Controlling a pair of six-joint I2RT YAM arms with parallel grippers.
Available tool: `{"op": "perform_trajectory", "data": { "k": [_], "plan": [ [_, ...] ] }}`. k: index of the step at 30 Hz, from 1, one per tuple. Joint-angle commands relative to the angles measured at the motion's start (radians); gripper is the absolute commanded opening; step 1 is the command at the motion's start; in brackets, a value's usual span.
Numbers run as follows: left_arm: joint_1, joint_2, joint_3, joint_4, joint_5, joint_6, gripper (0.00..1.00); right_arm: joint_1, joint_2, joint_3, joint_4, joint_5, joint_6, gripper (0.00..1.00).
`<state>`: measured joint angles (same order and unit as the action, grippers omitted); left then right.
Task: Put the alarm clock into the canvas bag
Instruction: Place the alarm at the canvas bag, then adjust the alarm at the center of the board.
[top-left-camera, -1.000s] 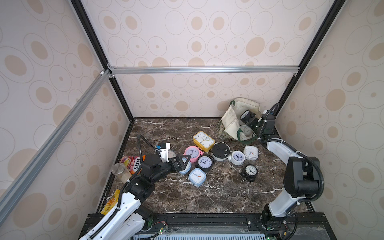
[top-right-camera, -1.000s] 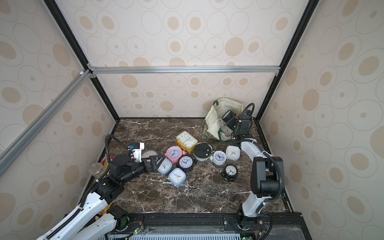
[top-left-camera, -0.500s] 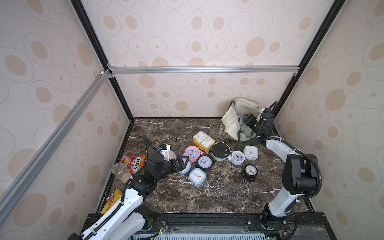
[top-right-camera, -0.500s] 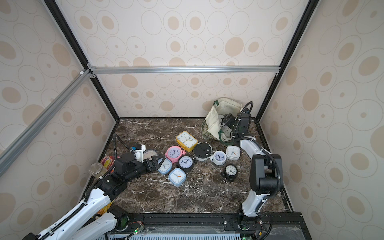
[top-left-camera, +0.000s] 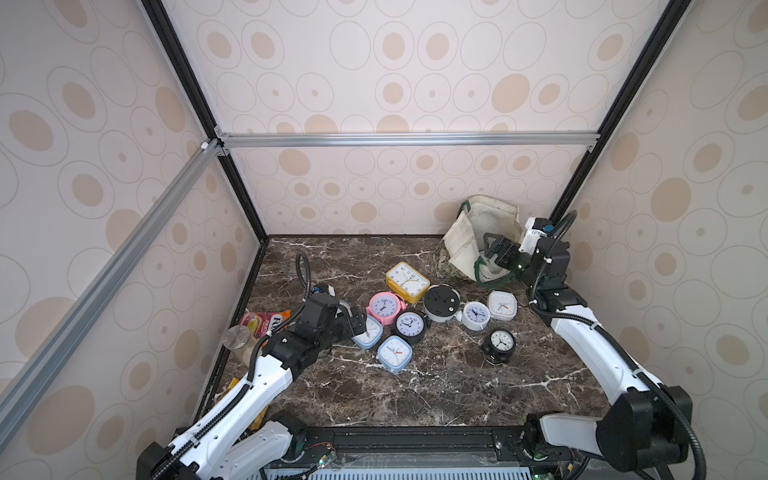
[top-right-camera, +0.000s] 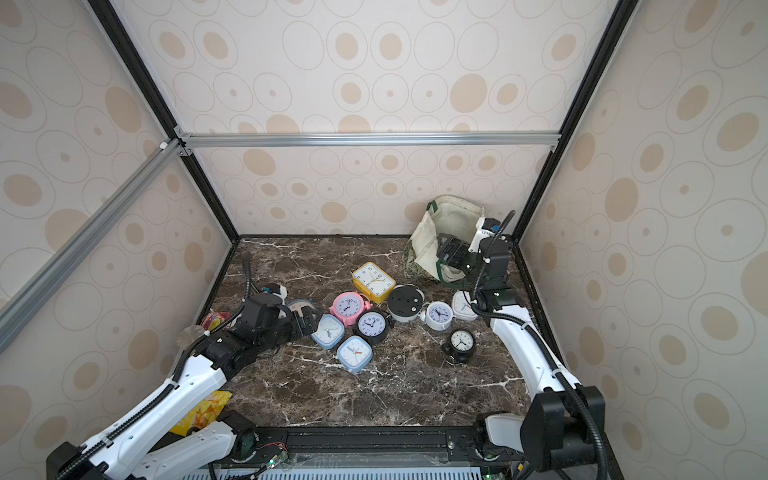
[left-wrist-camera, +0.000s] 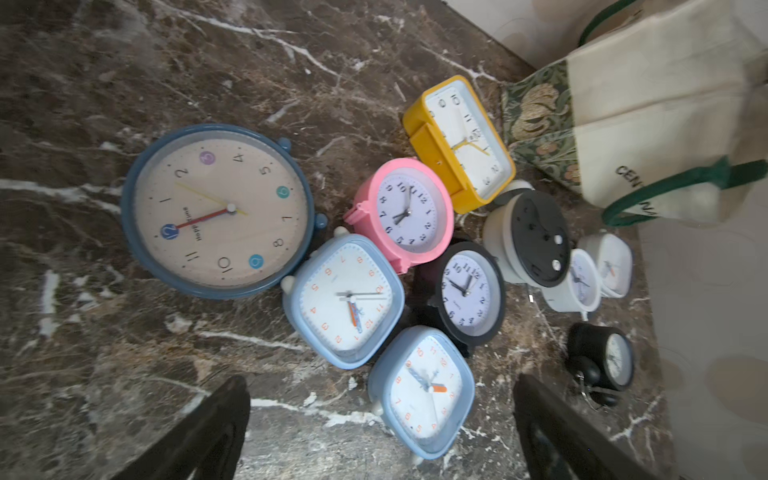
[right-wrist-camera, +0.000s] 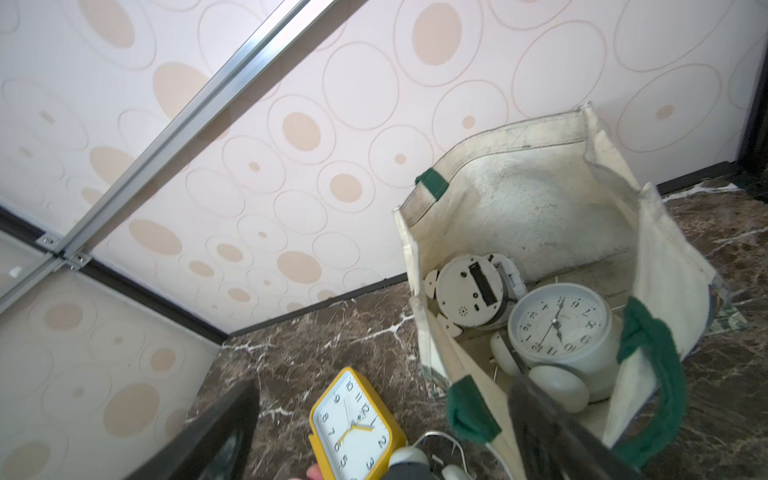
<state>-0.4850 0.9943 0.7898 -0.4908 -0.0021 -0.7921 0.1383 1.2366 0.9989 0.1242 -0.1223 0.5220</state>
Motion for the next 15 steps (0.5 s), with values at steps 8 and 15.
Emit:
{"op": "perform_trajectory", "data": {
  "k": [8,15],
  "plan": [
    [0.005,0.228,0.088,0.005,0.124,0.172,0.98,0.187,-0.139,-0.151,-0.235,-0.034,-0.064,0.94],
    [-0.072,0.340,0.141,0.004,0.198,0.215,0.98,0.360,-0.162,-0.265,-0.367,-0.094,-0.096,0.94]
  ]
}}
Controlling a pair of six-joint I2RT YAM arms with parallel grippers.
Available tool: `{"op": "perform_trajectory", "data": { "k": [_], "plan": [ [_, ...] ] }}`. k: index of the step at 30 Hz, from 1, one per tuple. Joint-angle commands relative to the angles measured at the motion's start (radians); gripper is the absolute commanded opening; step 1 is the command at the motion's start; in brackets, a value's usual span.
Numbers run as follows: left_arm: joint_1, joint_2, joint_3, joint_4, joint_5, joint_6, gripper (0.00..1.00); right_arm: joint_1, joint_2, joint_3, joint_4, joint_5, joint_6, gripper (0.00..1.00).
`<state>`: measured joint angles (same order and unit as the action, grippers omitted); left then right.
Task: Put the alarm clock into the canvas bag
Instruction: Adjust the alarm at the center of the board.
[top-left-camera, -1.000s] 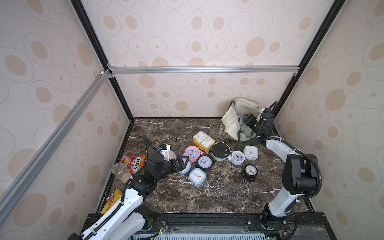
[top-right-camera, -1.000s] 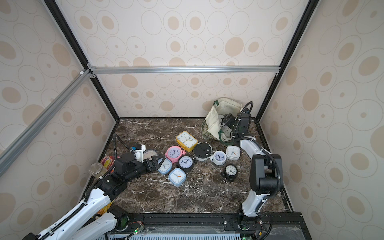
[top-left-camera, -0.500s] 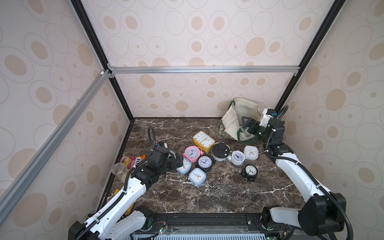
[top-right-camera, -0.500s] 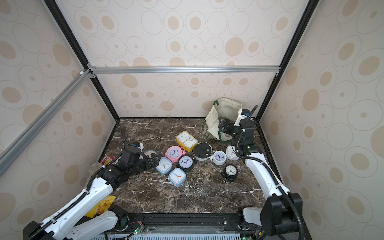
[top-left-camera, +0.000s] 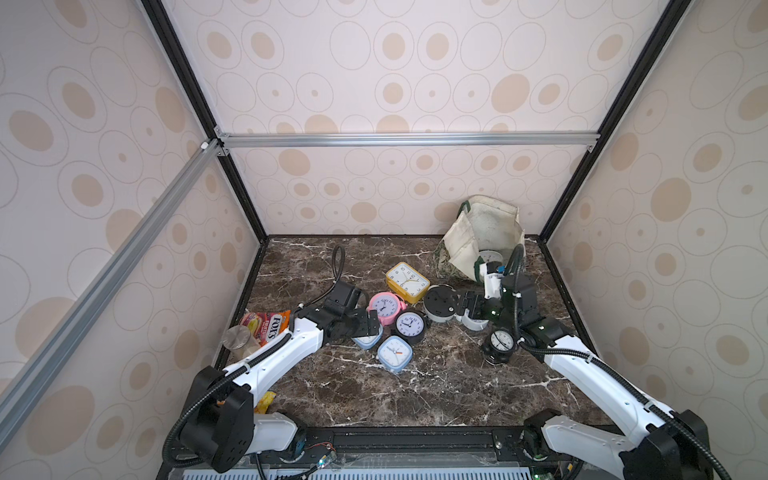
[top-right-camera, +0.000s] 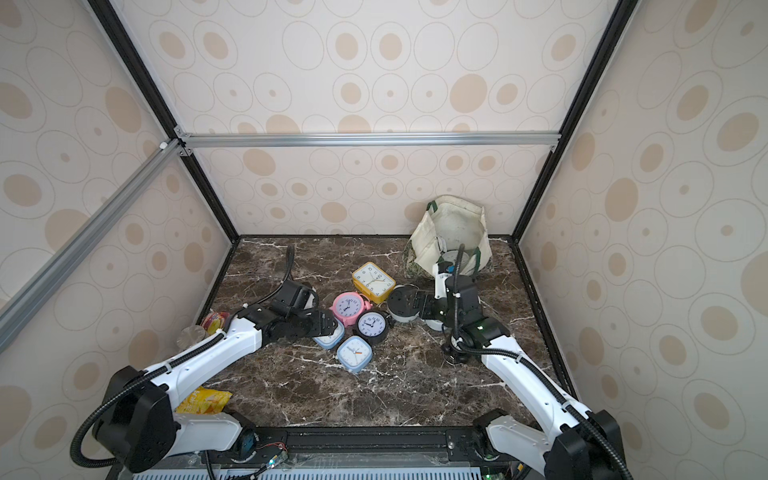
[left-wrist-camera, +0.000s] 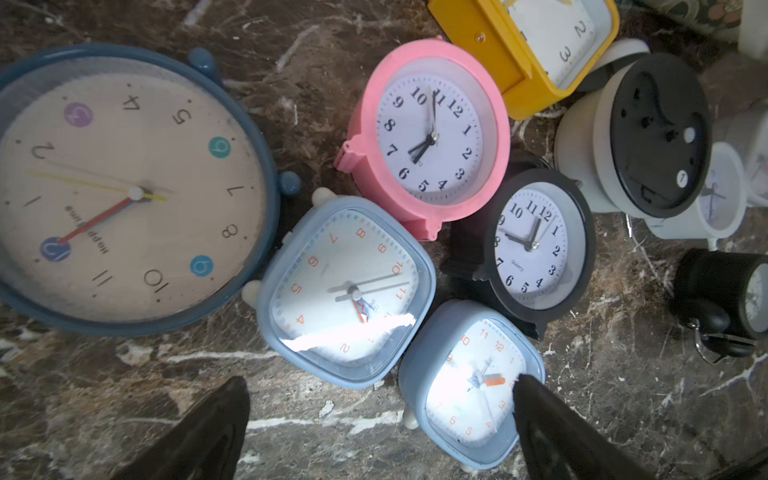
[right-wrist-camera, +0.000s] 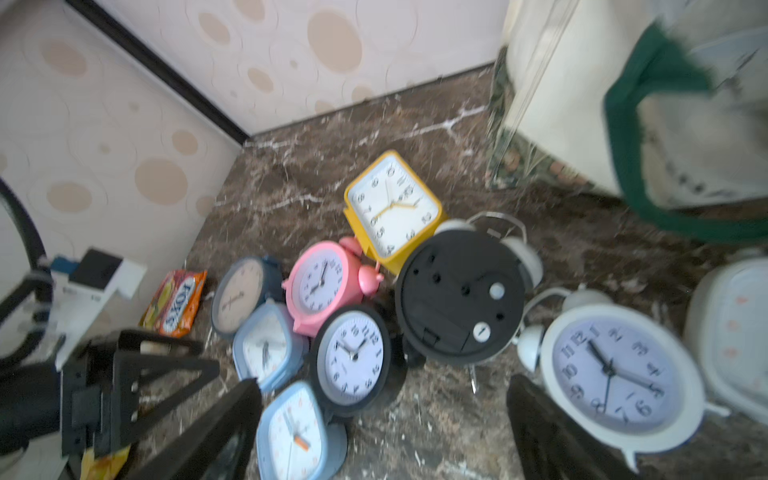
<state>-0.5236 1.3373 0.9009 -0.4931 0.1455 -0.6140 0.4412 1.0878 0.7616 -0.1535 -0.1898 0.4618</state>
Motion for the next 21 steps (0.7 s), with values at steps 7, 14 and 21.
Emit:
{"op": "perform_trajectory", "data": {
  "k": [7,14,21],
  "plan": [
    [-0.123,-0.088,-0.164,0.166,0.124,-0.140,0.98,0.161,0.128,-0.112,0.017,-0.166,-0.021,0.96],
    [-0.137,-0.237,-0.323,0.278,0.133,-0.287,0.98,0.202,0.318,-0.118,0.228,-0.325,0.033,0.94],
    [-0.131,-0.323,-0.355,0.158,0.013,-0.378,0.98,0.246,0.453,-0.077,0.302,-0.342,0.048,0.91]
  ]
}}
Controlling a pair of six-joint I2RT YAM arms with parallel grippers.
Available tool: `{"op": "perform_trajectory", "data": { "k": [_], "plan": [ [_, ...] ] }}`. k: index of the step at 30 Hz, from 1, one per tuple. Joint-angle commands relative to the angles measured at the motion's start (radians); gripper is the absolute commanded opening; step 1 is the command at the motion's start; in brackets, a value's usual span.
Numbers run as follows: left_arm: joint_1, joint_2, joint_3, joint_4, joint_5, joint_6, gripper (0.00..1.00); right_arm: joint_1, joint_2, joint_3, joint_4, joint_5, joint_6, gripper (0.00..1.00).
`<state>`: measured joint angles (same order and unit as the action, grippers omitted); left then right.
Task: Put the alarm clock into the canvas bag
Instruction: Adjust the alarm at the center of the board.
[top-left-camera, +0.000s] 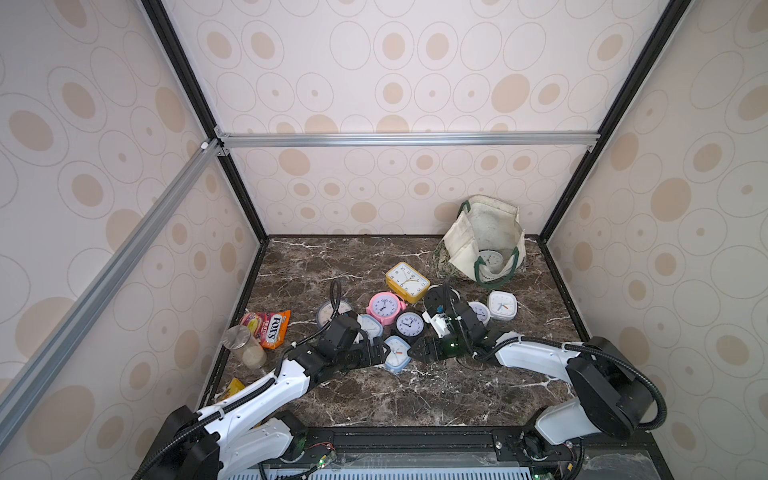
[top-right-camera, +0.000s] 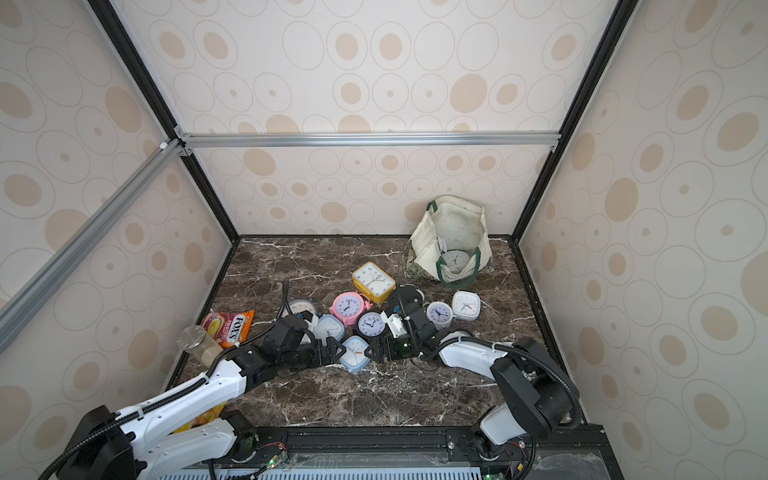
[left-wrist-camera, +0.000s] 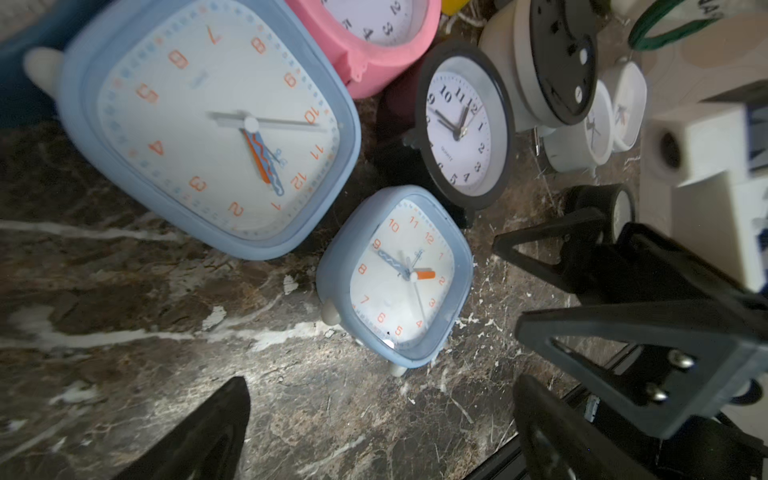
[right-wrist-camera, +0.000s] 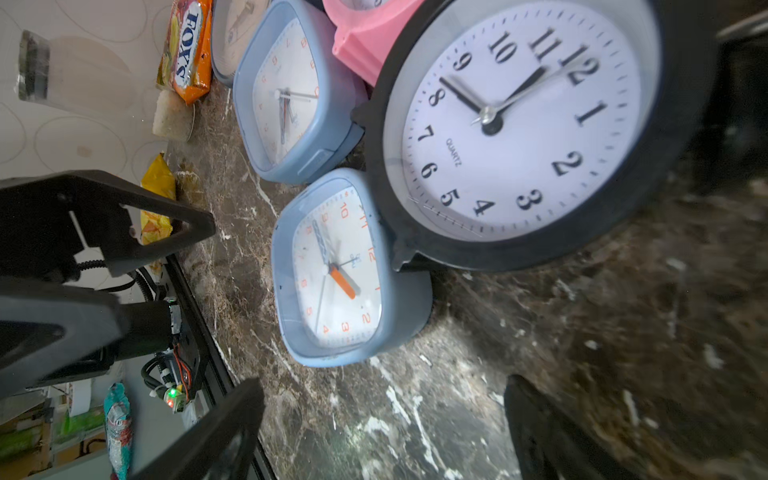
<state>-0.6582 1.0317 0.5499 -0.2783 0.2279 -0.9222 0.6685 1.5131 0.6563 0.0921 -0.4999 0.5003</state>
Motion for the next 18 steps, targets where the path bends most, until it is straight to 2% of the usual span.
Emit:
{"op": "perform_trajectory", "data": {
  "k": [1,12,18],
  "plan": [
    [0.007,-0.027,-0.008,-0.061,-0.073,-0.082,0.98,0.026,0.043,0.038,0.061,-0.037,0.011,0.91],
    [0.054,-0.102,-0.035,-0.088,-0.106,-0.120,0.98,0.149,0.130,0.096,0.111,-0.070,0.029,0.89],
    [0.069,-0.104,-0.016,-0.111,-0.119,-0.098,0.98,0.222,0.163,0.089,0.220,-0.129,0.080,0.88]
  ]
}}
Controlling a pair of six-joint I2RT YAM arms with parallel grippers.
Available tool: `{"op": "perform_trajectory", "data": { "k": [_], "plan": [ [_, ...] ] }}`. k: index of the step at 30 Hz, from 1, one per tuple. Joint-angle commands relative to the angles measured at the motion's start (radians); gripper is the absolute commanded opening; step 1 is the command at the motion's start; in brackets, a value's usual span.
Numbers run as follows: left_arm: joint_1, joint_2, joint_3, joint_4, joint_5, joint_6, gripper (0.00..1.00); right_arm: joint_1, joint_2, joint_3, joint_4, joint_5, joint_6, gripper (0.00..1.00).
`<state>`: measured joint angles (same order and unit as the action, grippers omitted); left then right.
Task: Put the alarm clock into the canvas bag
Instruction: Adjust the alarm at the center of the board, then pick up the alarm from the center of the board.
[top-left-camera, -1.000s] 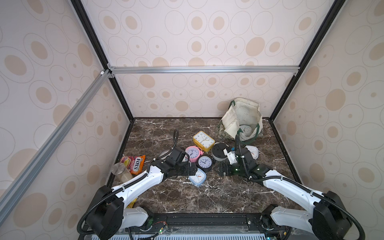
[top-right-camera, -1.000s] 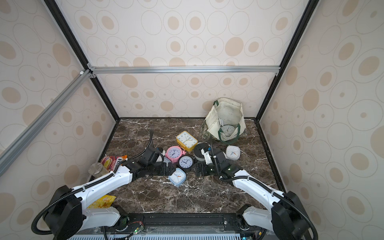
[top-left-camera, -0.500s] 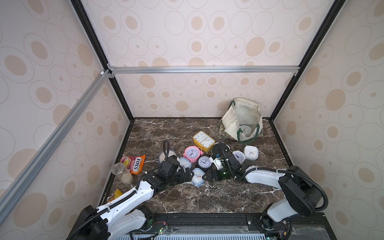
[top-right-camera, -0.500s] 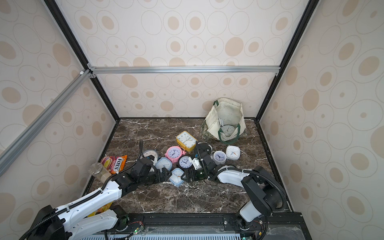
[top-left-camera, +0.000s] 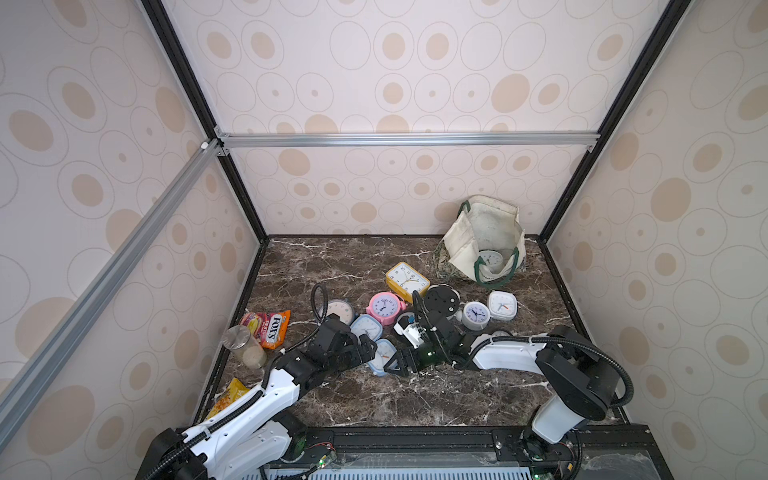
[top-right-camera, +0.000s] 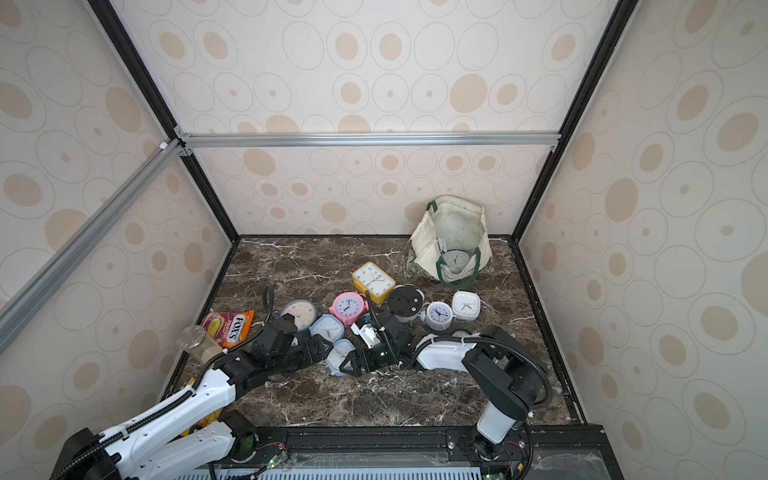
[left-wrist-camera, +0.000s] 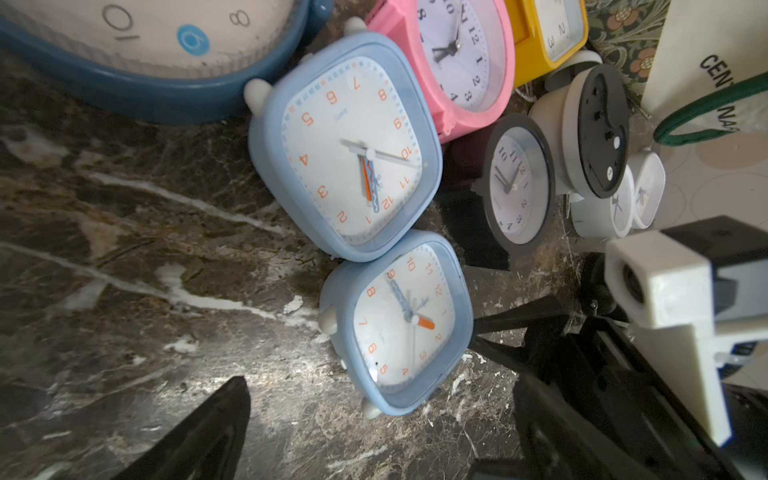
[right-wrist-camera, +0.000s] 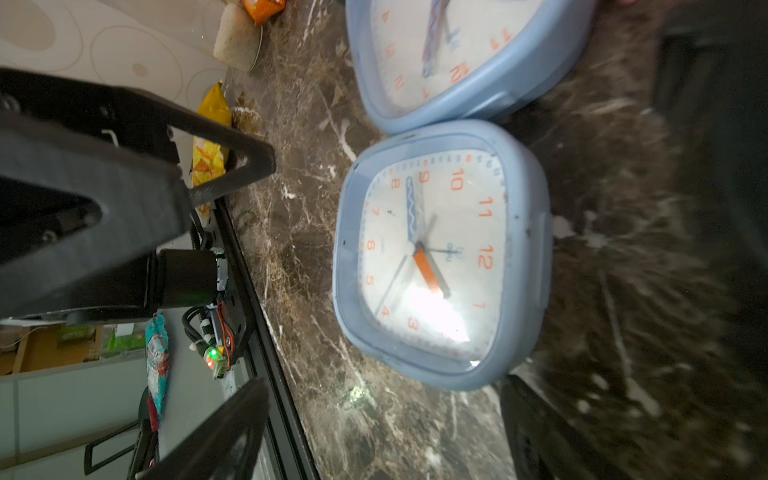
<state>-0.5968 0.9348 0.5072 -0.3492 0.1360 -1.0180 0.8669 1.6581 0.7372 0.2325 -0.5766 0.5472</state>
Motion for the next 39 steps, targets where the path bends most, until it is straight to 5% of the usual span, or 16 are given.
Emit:
{"op": "perform_trajectory", "data": {
  "k": [1,11,22,39],
  "plan": [
    [0.008,0.001,0.030,-0.040,-0.021,0.009,0.98,0.024,0.016,-0.003,0.114,-0.060,0.048,0.87],
    [-0.093,0.226,0.187,-0.156,-0.109,0.109,0.98,-0.100,-0.218,-0.119,0.001,0.022,-0.002,0.90],
    [-0.229,0.364,0.236,-0.206,-0.180,-0.146,0.98,-0.163,-0.232,-0.191,0.070,-0.017,0.040,0.91],
    [-0.284,0.493,0.353,-0.266,-0.216,-0.268,0.98,-0.180,-0.178,-0.212,0.129,-0.067,0.053,0.89]
  ]
}}
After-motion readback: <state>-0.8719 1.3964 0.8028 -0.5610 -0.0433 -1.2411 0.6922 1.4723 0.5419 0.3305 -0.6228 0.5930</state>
